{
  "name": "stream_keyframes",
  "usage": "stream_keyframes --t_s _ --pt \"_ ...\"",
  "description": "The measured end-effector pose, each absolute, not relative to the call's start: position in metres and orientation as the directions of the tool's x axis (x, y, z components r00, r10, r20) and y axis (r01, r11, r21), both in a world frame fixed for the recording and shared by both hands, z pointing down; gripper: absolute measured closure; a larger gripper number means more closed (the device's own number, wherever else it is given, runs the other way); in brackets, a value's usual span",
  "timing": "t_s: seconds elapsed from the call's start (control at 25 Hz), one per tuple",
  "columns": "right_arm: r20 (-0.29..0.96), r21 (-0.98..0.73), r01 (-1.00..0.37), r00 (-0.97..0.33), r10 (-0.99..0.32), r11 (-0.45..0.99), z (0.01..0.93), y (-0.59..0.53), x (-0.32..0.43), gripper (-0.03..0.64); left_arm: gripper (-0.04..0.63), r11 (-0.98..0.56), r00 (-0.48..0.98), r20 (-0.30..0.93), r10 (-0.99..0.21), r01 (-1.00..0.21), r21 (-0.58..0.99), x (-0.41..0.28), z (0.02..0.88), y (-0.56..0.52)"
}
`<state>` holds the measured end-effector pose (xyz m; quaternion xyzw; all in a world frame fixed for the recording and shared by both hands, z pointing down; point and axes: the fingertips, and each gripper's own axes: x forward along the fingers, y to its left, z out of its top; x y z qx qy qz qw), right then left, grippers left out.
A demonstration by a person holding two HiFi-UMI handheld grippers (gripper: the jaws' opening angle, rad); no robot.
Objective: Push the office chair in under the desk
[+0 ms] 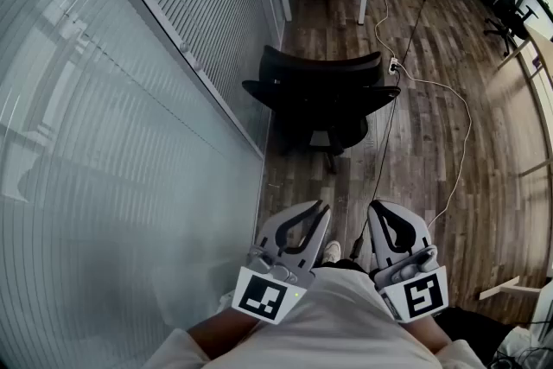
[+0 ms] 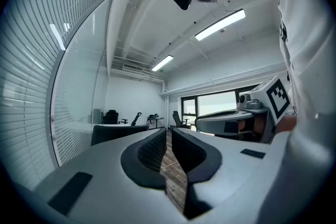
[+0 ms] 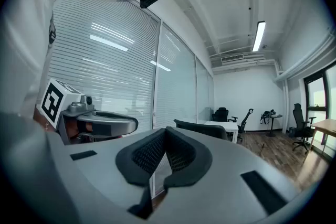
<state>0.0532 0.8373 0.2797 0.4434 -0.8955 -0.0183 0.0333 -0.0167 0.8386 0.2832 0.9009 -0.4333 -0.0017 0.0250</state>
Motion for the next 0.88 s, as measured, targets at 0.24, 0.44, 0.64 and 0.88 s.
stream_keyframes --t_s 0.24,0.44,0.64,0.88 --pt "0.024 0.068 -0.788 -0.612 -0.791 0.612 0.279 0.834 0.056 0.588 0.538 -0.615 0.617 0.013 -0.787 -0.787 0.049 -0.015 0.283 0.835" --pt "0.023 0.065 -0.785 -0.616 -0.788 0.616 0.278 0.836 0.067 0.588 0.538 -0.608 0.609 0.014 -0.793 -0.793 0.046 -0.004 0.282 0.837" --pt "0.025 0.041 -0.786 -0.617 -0.787 0.617 0.281 0.836 0.080 0.588 0.538 -0.601 0.602 0.018 -0.798 -0.798 0.043 0.010 0.286 0.839" --pt "0.022 0.025 -0.773 -0.633 -0.774 0.634 0.284 0.842 0.096 0.586 0.538 -0.597 0.598 0.024 -0.801 -0.801 0.046 0.033 0.291 0.844"
